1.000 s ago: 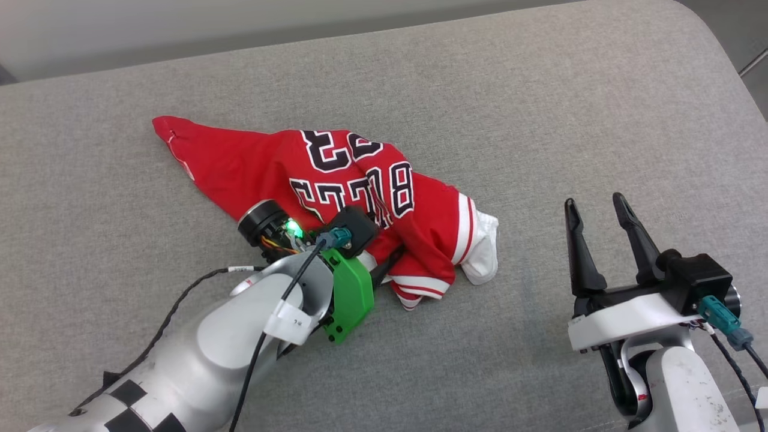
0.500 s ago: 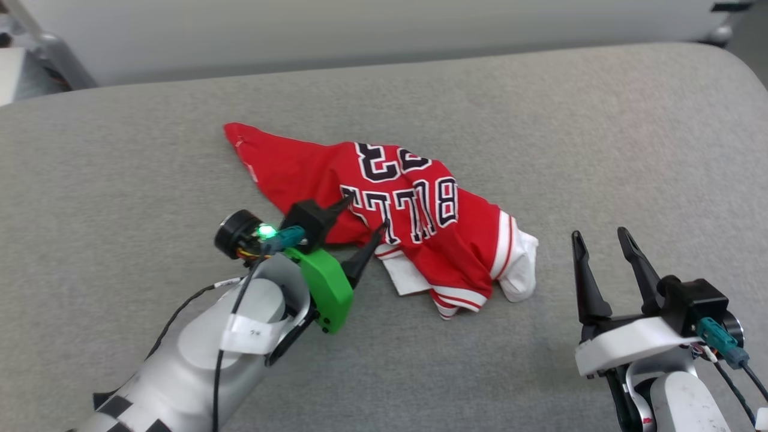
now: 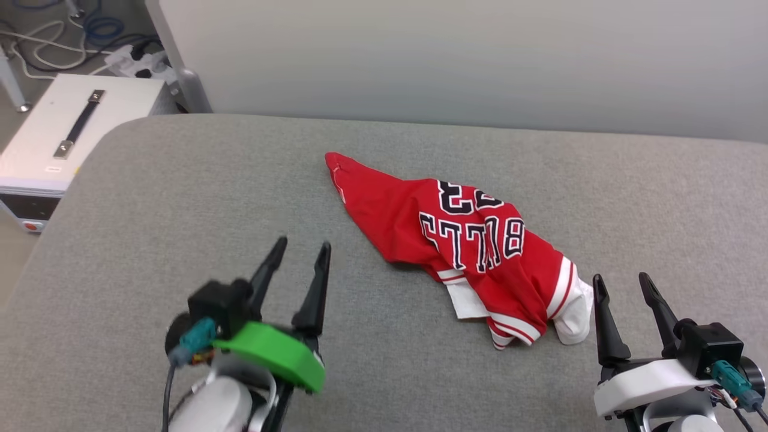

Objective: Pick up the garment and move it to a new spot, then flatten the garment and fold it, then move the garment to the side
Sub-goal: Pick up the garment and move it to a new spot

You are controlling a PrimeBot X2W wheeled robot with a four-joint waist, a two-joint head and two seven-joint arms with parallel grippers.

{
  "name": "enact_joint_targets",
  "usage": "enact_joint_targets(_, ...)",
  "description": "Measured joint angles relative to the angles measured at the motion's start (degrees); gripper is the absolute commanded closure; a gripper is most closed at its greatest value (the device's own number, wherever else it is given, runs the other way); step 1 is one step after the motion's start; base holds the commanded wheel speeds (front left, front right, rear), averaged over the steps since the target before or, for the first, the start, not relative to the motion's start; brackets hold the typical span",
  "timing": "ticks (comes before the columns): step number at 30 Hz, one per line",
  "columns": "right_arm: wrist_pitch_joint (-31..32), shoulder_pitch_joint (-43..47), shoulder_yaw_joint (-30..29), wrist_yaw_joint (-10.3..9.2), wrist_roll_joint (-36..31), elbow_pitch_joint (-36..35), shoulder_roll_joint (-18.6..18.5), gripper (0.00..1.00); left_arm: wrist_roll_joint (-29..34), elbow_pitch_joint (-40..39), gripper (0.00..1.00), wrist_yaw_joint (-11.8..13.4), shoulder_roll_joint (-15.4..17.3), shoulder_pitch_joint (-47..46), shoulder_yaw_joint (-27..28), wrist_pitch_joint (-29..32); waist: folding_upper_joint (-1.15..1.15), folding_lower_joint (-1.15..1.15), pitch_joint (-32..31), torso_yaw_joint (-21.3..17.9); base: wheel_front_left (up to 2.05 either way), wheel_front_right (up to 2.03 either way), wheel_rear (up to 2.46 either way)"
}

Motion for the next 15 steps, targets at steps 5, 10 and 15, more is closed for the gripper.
enact_joint_targets(5,0.0,0.8,0.3,0.00,0.5,-0.3,0.0,0.00,8.2,-3.1,0.00,-2.4,-2.5,7.2,4.7,0.0,0.00,0.00,-1.8,0.8,0.00,0.00,0.00)
enact_joint_targets(10,-0.5,1.2,0.8,0.00,1.5,-0.3,0.0,0.00,16.7,-5.5,0.00,-8.1,-9.5,12.5,13.2,0.0,0.00,0.00,-2.0,0.3,0.00,0.00,0.00)
enact_joint_targets(15,-0.5,1.2,1.5,0.00,1.5,-0.1,0.0,0.00,19.7,-5.7,0.00,-10.2,-11.4,12.7,15.9,0.0,0.00,0.00,-1.6,-0.2,0.00,0.00,0.00)
